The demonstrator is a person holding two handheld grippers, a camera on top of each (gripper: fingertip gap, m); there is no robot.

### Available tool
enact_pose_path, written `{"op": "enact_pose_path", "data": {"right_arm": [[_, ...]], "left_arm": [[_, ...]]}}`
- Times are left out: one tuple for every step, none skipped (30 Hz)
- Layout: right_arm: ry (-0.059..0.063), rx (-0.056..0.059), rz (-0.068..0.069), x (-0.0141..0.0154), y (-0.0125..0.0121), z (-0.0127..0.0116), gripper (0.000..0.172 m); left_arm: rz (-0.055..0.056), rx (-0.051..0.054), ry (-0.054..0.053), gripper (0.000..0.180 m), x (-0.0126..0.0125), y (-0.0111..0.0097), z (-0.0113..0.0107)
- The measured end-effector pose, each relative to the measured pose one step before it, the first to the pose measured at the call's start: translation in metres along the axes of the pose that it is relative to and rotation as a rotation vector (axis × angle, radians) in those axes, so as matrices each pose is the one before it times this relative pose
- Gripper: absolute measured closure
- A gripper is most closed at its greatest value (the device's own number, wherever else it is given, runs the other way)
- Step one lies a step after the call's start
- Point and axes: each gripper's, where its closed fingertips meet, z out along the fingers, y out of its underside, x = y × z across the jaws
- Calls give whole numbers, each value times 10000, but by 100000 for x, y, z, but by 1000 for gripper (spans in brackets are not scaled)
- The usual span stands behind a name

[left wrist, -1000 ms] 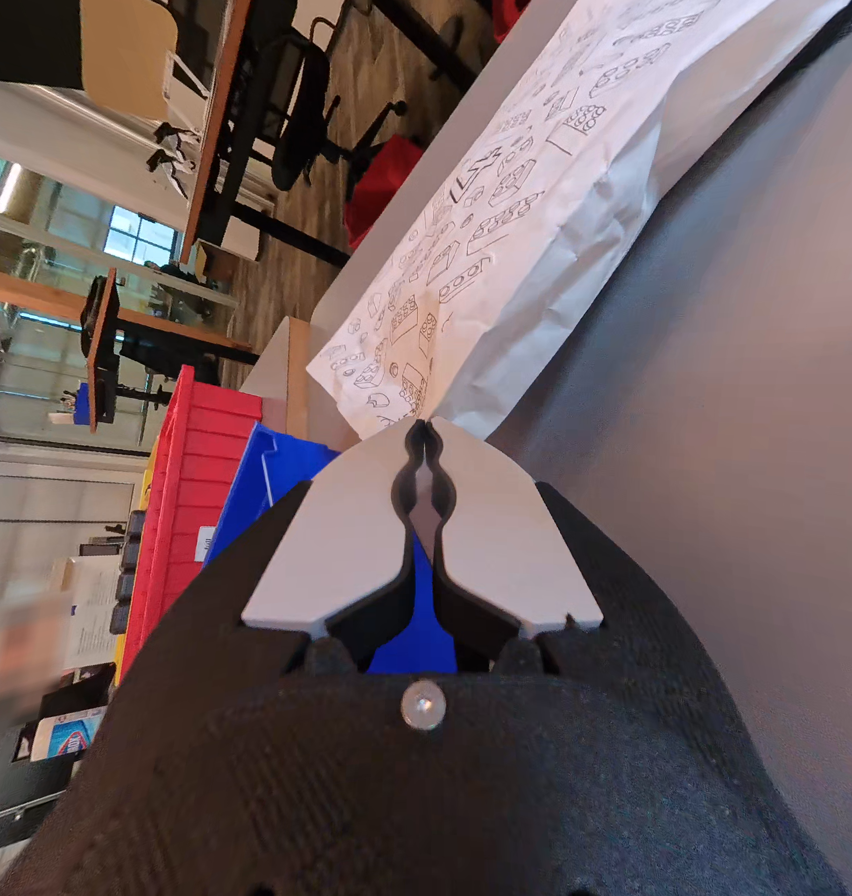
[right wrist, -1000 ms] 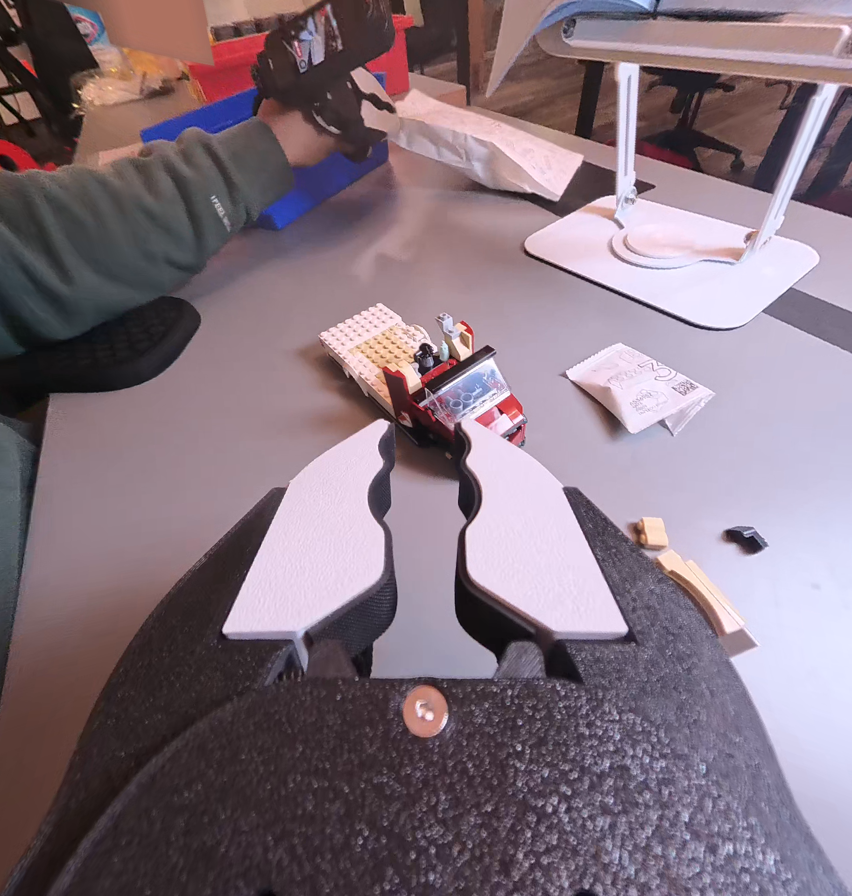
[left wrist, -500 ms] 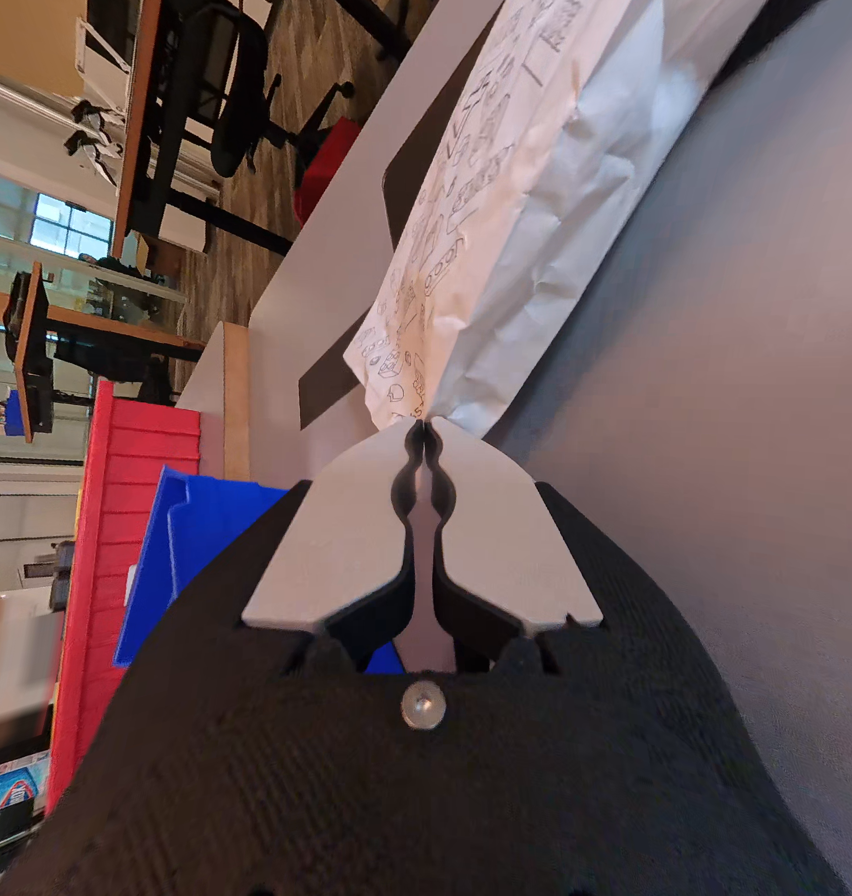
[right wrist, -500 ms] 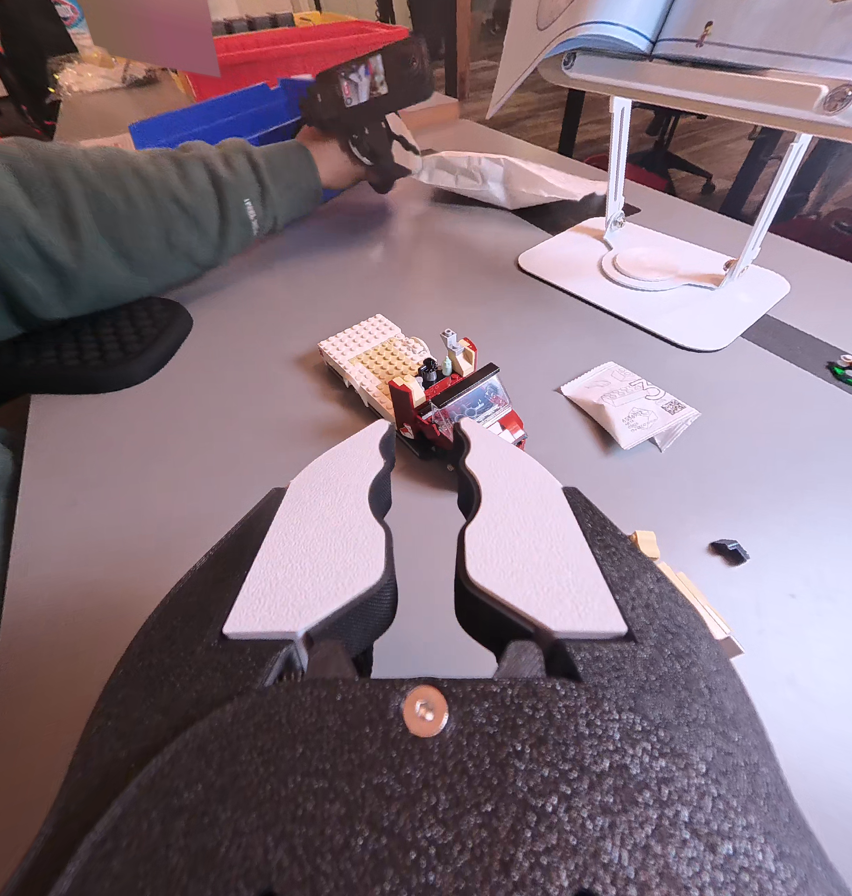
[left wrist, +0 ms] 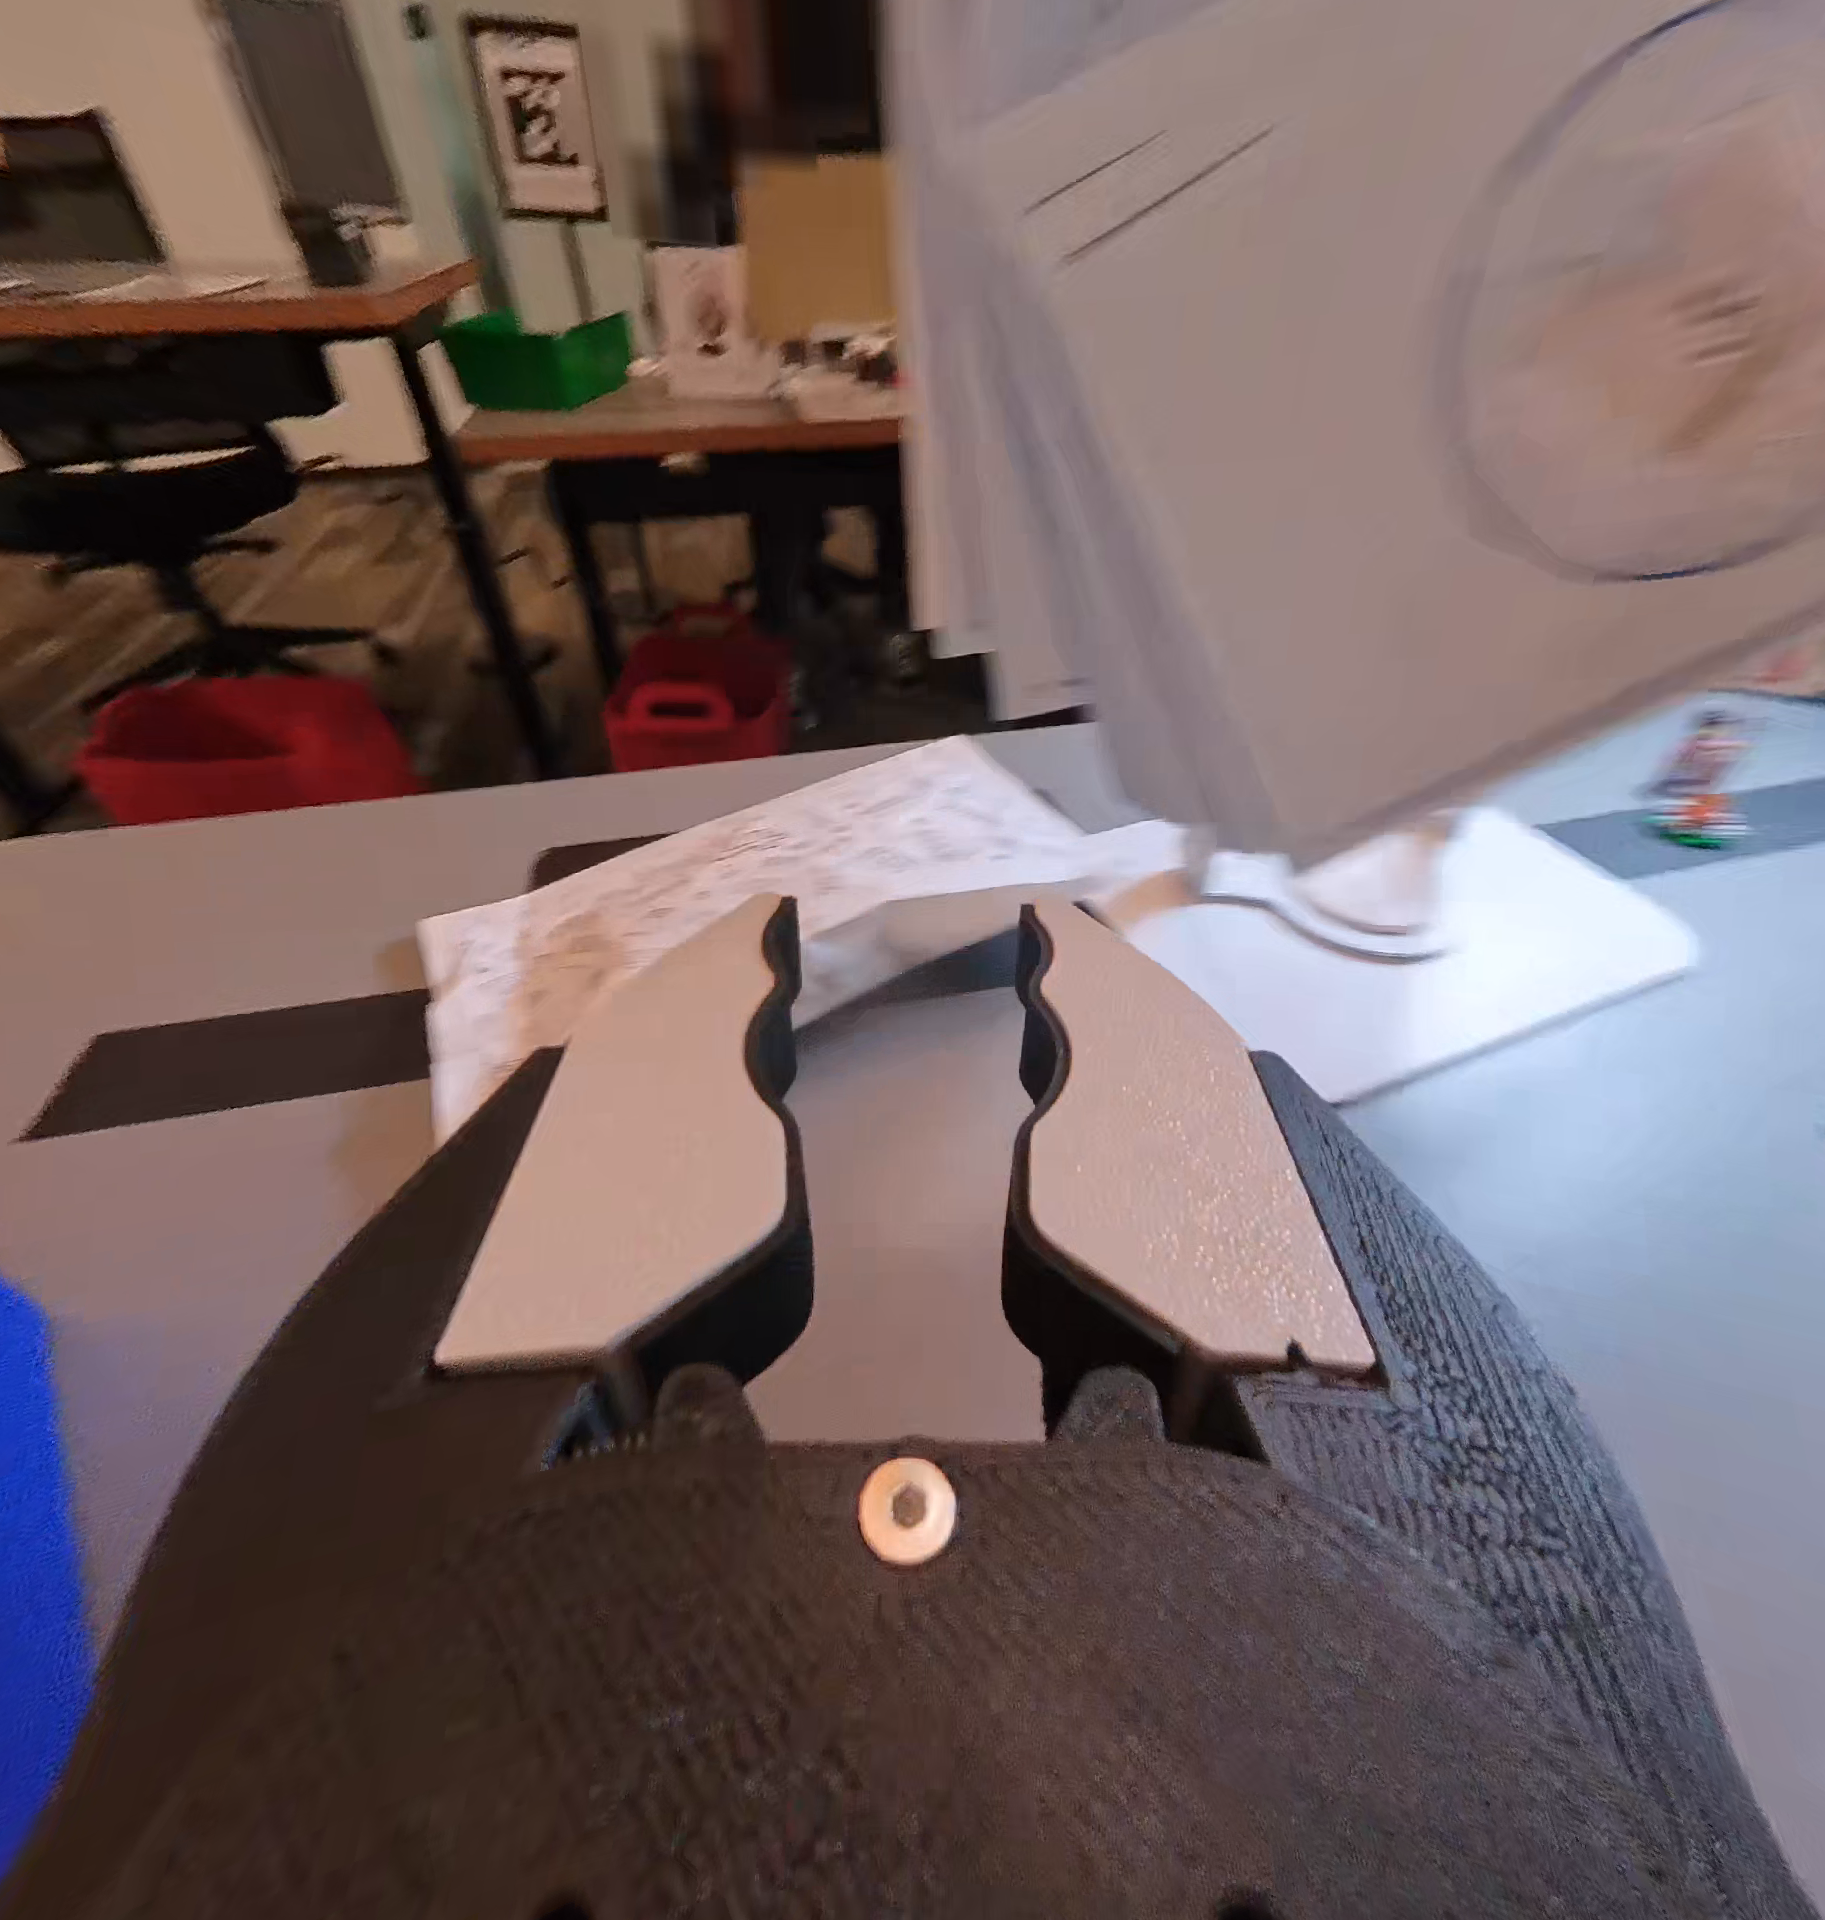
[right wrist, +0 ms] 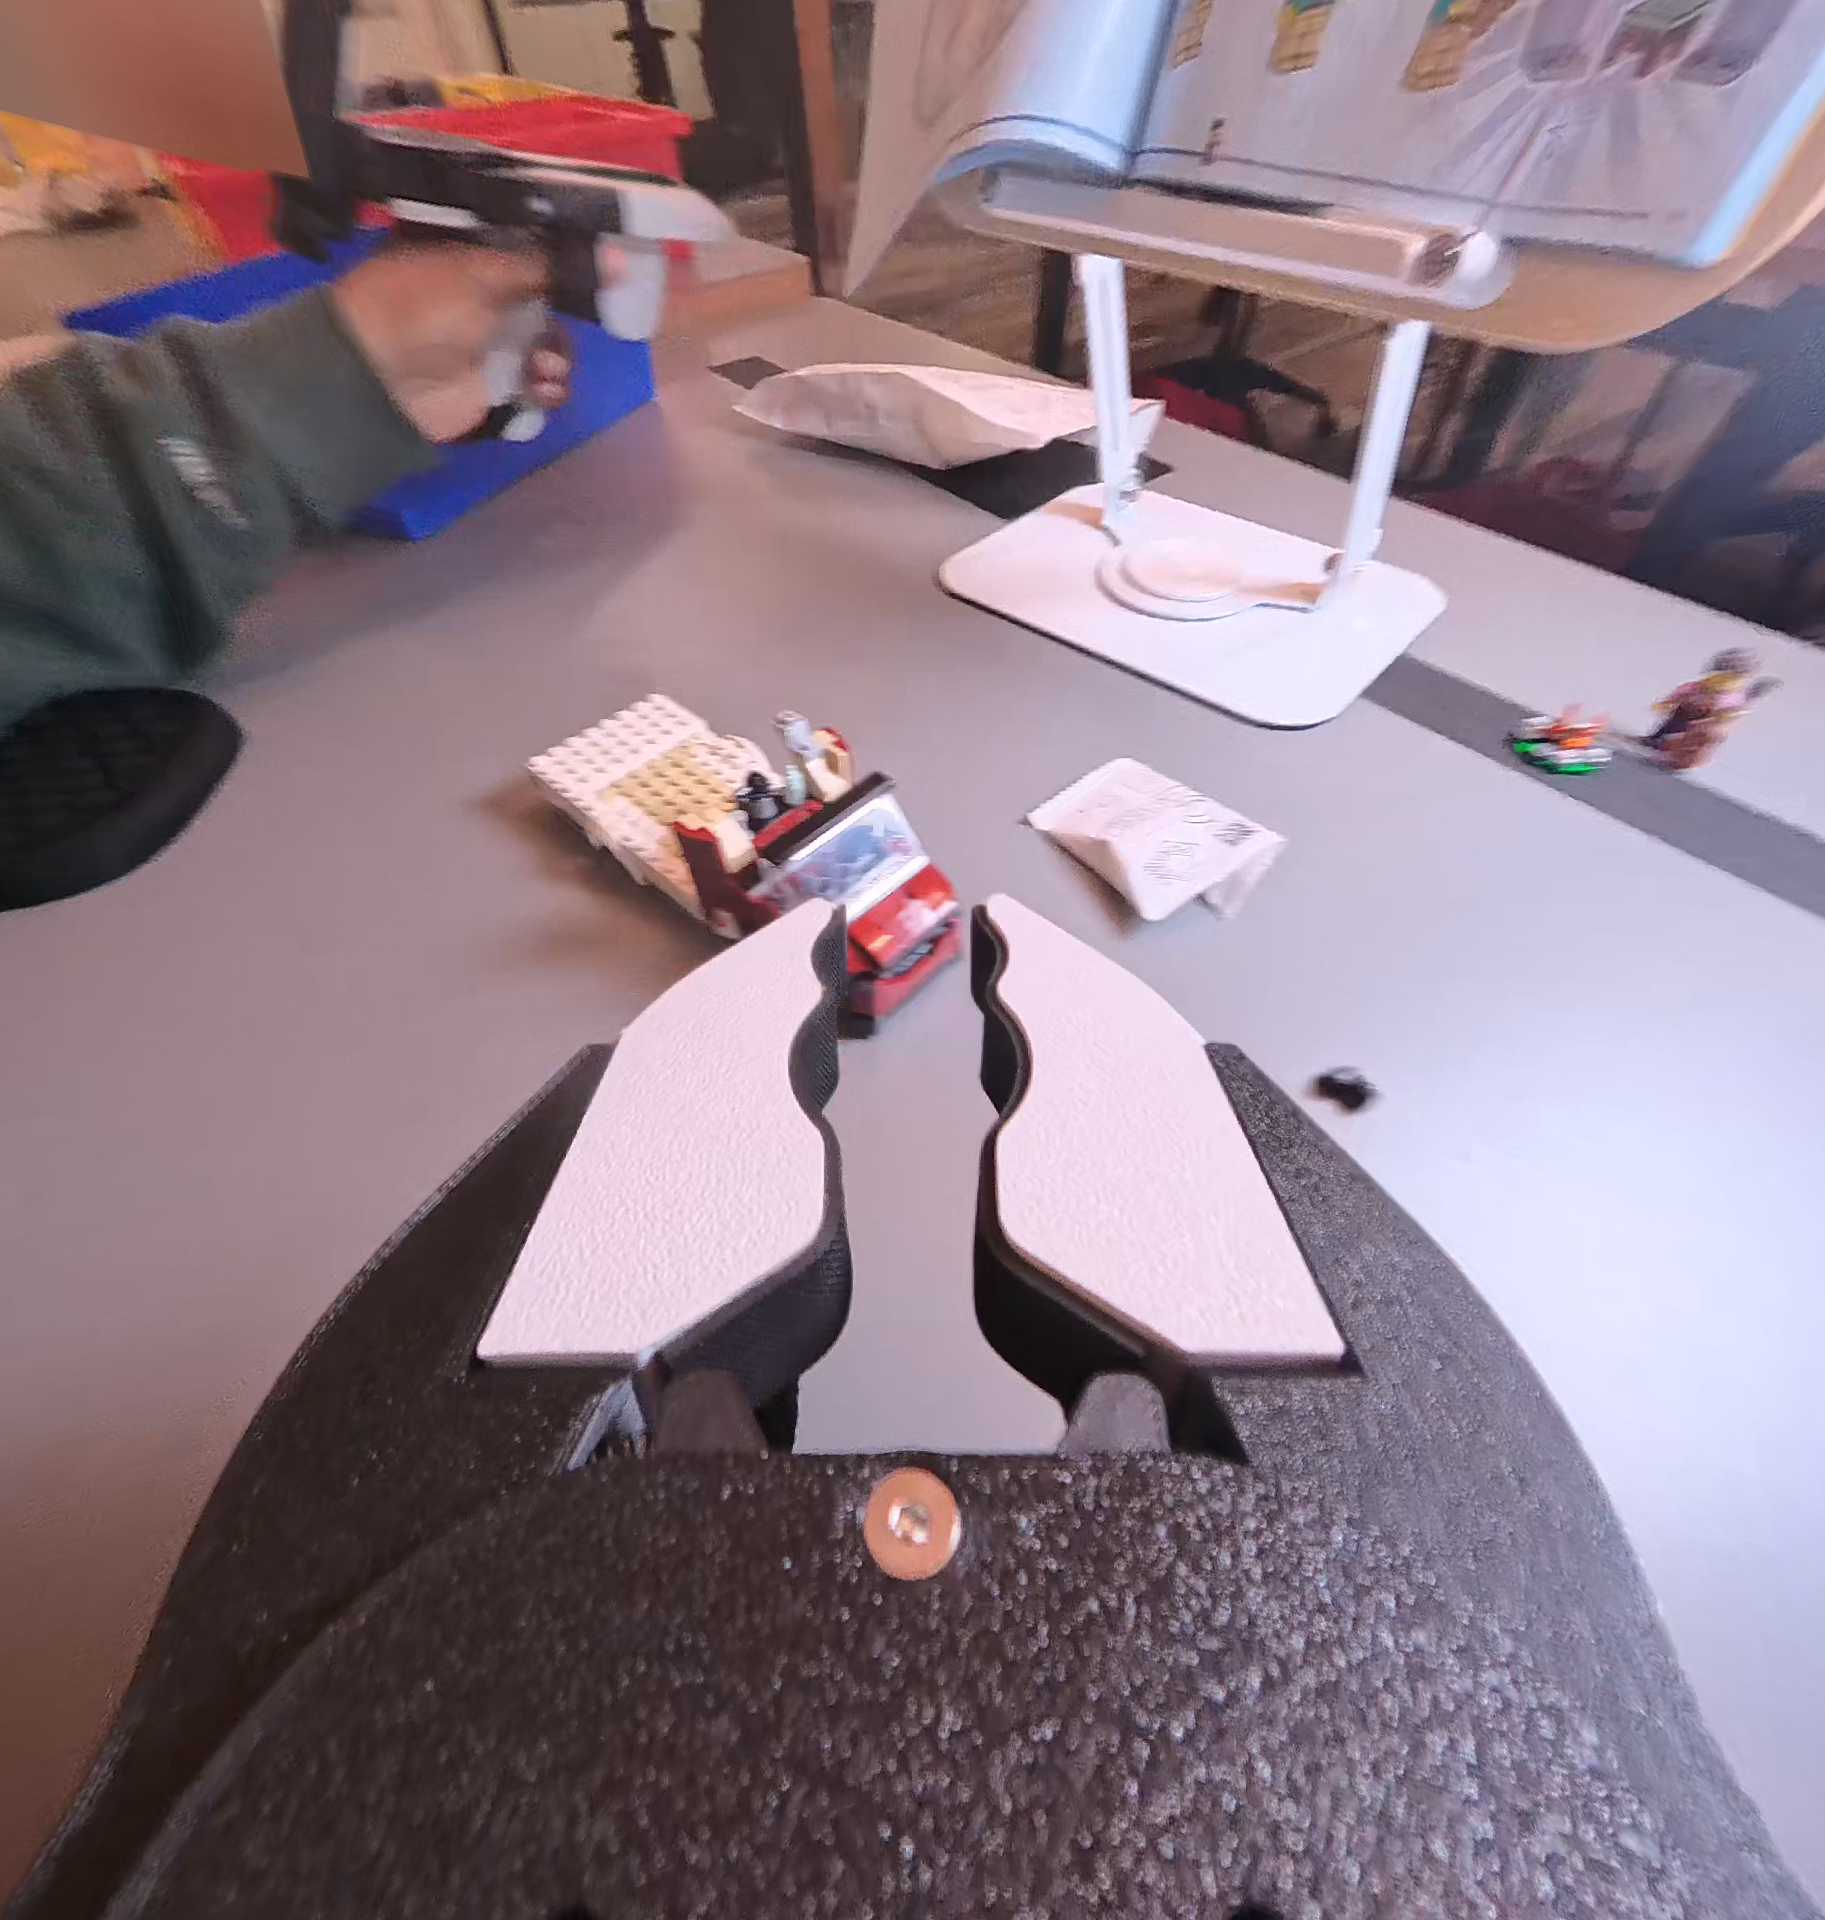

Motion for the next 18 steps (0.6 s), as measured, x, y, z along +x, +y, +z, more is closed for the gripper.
{"op": "enact_pose_path", "data": {"right_arm": [[490,-21,-267,890,-303,-583,149],[613,6,-247,1290,-502,-898,149],[712,28,-180,1764,-621,-1225,149],[773,18,-169,2203,-594,-1452,149],[810,-101,-196,2589,-285,-1519,149],[822,-312,-255,2891,260,-1364,149],[772,-480,-317,3021,851,-997,149],[599,-586,-303,2821,1380,-518,149],[320,-648,-279,2305,1740,4,148],[117,-635,-335,1739,1859,428,149],[47,-600,-444,1302,1851,778,148],[-50,-557,-501,787,1706,990,147],[-199,-435,-445,210,1317,1074,145],[-249,-284,-359,-132,810,1021,143],[-185,-236,-359,-176,475,958,142],[-59,-308,-422,-55,379,908,141],[53,-361,-457,116,360,860,141],[52,-350,-404,181,322,808,141]], "left_arm": [[-64,344,773,143,2258,-589,-1559],[0,230,673,146,2186,-451,-1491],[97,99,556,147,2034,-243,-1382],[104,18,564,148,2023,-66,-1275],[35,-9,538,149,1923,103,-1182],[-65,48,439,151,1736,181,-1094],[-157,46,370,152,1546,331,-983],[-140,47,300,153,1360,466,-837],[10,59,206,153,1108,536,-647],[176,2,32,153,723,651,-421],[311,-30,-75,153,415,711,-191],[314,-49,-107,153,221,679,21],[183,-22,-9,153,225,488,196],[121,-128,149,153,368,425,306],[81,-200,103,152,286,346,297],[143,-78,50,151,216,148,212],[246,-55,7,151,161,186,153],[271,-153,-21,152,101,385,152]]}}
